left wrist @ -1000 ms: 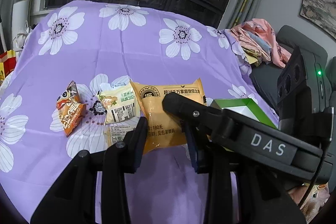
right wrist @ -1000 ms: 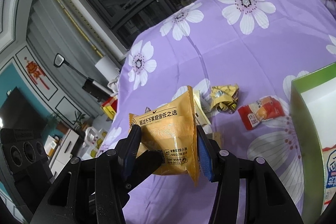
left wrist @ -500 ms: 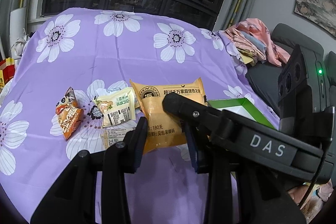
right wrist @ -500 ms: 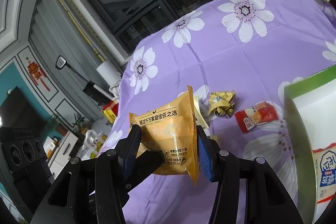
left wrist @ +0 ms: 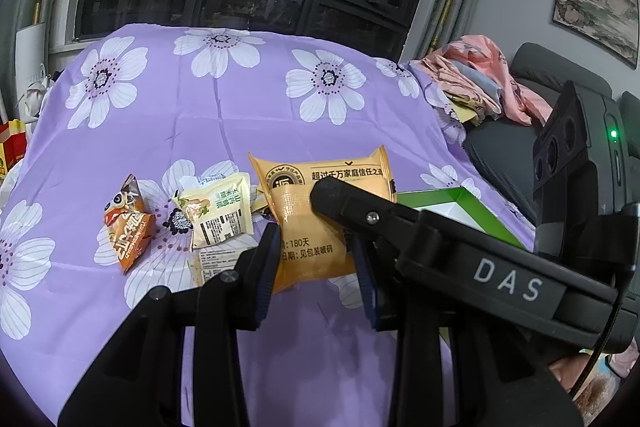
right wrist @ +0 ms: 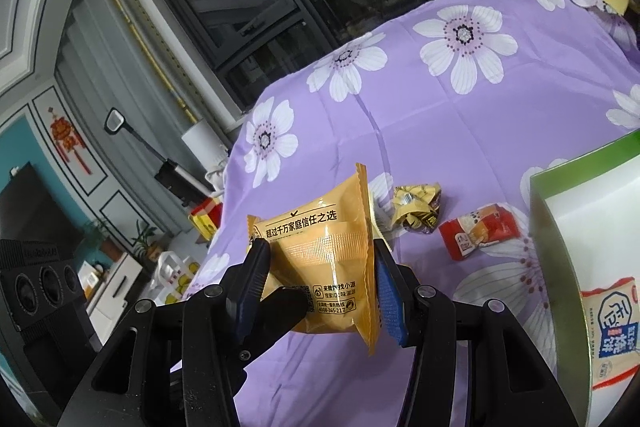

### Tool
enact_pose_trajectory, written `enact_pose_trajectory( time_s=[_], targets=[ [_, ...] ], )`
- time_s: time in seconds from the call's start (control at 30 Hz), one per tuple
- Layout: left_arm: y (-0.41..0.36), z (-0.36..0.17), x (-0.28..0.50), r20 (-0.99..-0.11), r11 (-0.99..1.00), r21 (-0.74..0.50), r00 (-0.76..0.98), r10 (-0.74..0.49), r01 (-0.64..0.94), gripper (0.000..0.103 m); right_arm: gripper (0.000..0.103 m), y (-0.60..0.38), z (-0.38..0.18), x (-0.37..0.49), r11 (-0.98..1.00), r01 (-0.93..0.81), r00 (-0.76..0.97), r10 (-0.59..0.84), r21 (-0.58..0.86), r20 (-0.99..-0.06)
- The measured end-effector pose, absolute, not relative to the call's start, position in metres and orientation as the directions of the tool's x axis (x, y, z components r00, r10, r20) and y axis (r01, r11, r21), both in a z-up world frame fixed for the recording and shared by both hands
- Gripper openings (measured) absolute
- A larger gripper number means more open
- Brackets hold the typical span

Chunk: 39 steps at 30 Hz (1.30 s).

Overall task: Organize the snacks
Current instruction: 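Lift and carry the yellow cake packet with the right gripper to the box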

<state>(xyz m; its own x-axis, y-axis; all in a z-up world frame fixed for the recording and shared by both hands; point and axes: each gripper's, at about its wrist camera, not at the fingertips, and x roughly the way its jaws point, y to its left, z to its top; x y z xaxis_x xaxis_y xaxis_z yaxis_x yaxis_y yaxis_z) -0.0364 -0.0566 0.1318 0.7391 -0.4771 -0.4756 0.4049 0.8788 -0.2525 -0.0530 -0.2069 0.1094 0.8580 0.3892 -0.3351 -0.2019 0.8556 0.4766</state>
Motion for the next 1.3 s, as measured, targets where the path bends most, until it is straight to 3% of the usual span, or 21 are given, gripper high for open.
enact_pose_trajectory(
  time_s=[0.97, 1.3],
  targets=[
    [-0.082, 0.143, -0.052, -0.398, 0.807, -0.285, 0.702, -0.591, 0.517, 0.034, 0.054, -0.225, 0.131, -0.091, 0.928, -0.106, 0.920, 0.228, 0.358, -0.320],
    [-0.128, 0.156, -0.051, -0.390, 0.765, -0.284, 0.659, -0.643, 0.578, 0.034, 0.054, -0.272, 0.140, -0.106, 0.920, -0.043, 0.942, 0.167, 0.390, -0.291]
  ],
)
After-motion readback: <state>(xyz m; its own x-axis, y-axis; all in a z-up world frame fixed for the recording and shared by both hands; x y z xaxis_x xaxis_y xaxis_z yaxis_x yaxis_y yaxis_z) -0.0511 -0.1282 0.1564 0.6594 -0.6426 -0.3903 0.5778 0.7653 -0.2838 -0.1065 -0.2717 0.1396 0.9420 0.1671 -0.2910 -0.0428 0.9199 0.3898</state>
